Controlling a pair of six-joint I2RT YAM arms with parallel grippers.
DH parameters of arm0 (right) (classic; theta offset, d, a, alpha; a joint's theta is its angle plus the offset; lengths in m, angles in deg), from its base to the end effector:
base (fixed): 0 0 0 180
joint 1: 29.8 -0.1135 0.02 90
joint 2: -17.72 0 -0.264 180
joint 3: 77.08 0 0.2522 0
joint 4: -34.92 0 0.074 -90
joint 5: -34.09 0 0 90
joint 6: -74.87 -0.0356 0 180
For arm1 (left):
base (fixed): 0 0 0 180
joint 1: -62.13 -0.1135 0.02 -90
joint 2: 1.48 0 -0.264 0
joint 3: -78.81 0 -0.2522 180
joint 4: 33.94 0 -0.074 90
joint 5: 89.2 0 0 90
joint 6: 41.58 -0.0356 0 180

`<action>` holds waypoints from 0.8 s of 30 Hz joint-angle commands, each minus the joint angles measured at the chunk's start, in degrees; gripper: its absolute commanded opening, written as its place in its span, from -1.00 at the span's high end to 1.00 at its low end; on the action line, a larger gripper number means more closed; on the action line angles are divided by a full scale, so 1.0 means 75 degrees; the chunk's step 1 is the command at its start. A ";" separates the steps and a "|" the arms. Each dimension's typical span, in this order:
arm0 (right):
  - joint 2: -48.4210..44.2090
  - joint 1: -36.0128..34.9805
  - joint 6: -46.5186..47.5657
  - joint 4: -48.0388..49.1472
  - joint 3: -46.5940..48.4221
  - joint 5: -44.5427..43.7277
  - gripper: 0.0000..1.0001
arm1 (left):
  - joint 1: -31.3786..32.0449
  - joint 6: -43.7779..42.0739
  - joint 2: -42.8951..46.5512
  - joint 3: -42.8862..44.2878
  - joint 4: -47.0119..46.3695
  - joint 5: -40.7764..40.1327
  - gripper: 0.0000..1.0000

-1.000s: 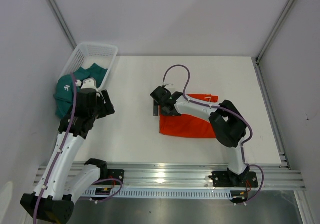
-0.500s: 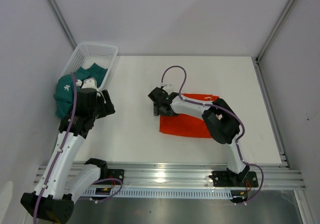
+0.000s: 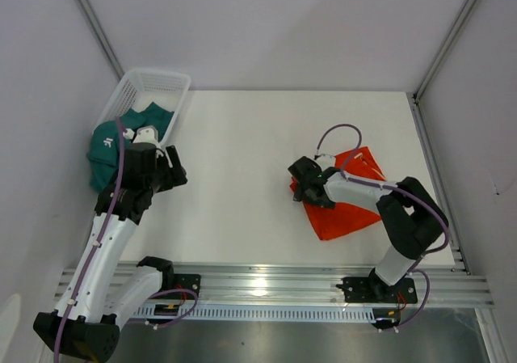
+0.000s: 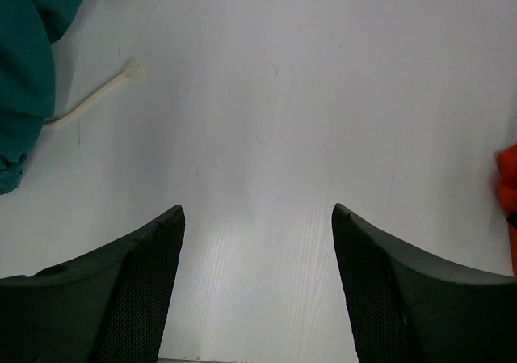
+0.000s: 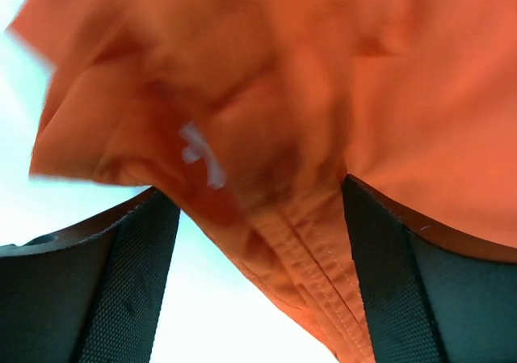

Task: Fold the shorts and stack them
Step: Neatly place the folded shorts to the corner

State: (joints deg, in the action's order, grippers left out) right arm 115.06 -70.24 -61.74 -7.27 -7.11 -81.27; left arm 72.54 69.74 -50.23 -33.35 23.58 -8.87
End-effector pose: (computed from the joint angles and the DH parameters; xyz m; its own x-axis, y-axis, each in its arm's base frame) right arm 0.2495 0.1926 0.1599 -0.8331 0.1527 -0.5316 0.1938 0.9808 -0.0219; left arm 0.1680 -0.0248 0.3267 -0.5872 -0.2565 -0.7677 -0.1769 0.9662 -0.1876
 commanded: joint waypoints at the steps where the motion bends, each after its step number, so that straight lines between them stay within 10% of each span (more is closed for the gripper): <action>1: -0.0742 0.0528 -0.0488 -0.0301 -0.0742 0.0123 -0.60 | -0.0029 -0.0206 0.0078 -0.0063 -0.0258 0.0200 -0.52; 14: -0.1670 0.1409 0.0098 -0.0042 -0.1459 0.0336 0.34 | -0.0041 -0.0206 0.0090 -0.0098 -0.0258 0.0211 -0.52; 16: -0.1658 0.1443 -0.0124 -0.0159 -0.1505 0.0254 0.83 | -0.0029 -0.0206 0.0067 -0.0098 -0.0258 0.0223 -0.52; 24: -0.2174 0.1771 -0.1530 -0.0627 -0.1717 -0.0414 1.00 | -0.0029 -0.0218 0.0032 -0.0086 -0.0269 0.0282 -0.52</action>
State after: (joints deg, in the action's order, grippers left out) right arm 101.05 -58.66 -67.70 -8.80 -19.81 -79.87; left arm 72.54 69.32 -50.21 -34.09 22.73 -7.76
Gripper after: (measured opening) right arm 0.025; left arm 0.758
